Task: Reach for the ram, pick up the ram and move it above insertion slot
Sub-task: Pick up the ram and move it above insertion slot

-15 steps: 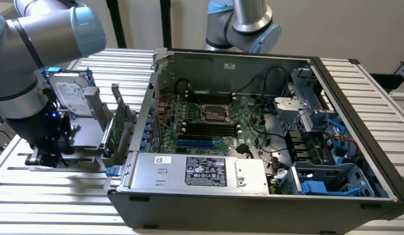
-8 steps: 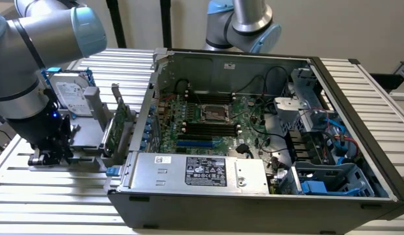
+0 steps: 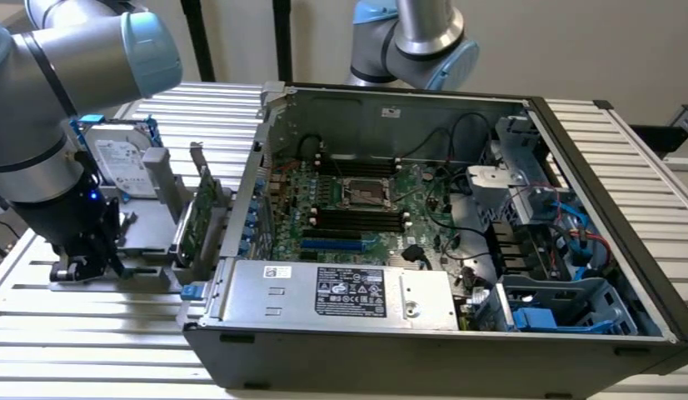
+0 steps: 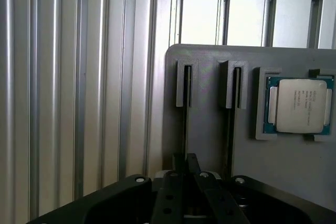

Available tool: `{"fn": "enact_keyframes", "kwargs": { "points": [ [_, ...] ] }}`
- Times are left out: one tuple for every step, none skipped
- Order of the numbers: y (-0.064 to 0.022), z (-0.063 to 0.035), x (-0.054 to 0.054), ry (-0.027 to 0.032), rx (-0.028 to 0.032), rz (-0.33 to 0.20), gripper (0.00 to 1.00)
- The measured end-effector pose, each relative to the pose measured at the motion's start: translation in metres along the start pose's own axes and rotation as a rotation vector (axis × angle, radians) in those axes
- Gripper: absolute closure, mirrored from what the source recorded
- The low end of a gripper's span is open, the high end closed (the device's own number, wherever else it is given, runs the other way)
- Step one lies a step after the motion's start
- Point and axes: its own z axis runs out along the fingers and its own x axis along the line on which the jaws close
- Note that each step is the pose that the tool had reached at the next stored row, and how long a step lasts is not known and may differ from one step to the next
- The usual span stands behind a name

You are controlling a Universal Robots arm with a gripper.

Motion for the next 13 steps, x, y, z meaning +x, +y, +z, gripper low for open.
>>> {"fn": "enact_keyframes", "kwargs": {
  "points": [
    [0.0000,0.0000,0.0000,0.0000,0.0000,0.000,0.86],
    [0.0000,0.0000,0.0000,0.0000,0.0000,0.000,0.86],
    [0.0000,0.0000,0.0000,0.0000,0.0000,0.000,0.86],
    [0.0000,0.0000,0.0000,0.0000,0.0000,0.000,0.87],
    [0.0000,0.0000,0.0000,0.0000,0.0000,0.000,0.87],
    [0.0000,0.0000,0.0000,0.0000,0.0000,0.000,0.87],
    [0.0000,0.0000,0.0000,0.0000,0.0000,0.000,0.87],
    [0.0000,0.0000,0.0000,0.0000,0.0000,0.000,0.87],
    [0.0000,0.0000,0.0000,0.0000,0.0000,0.000,0.87],
    [0.0000,0.0000,0.0000,-0.0001,0.0001,0.000,0.87],
    [0.0000,-0.0003,0.0000,-0.0002,0.0002,0.000,0.87],
    [0.0000,-0.0009,0.0000,-0.0001,0.0000,0.000,0.87],
    [0.0000,-0.0017,0.0000,-0.0001,-0.0001,0.000,0.87]
  ]
}}
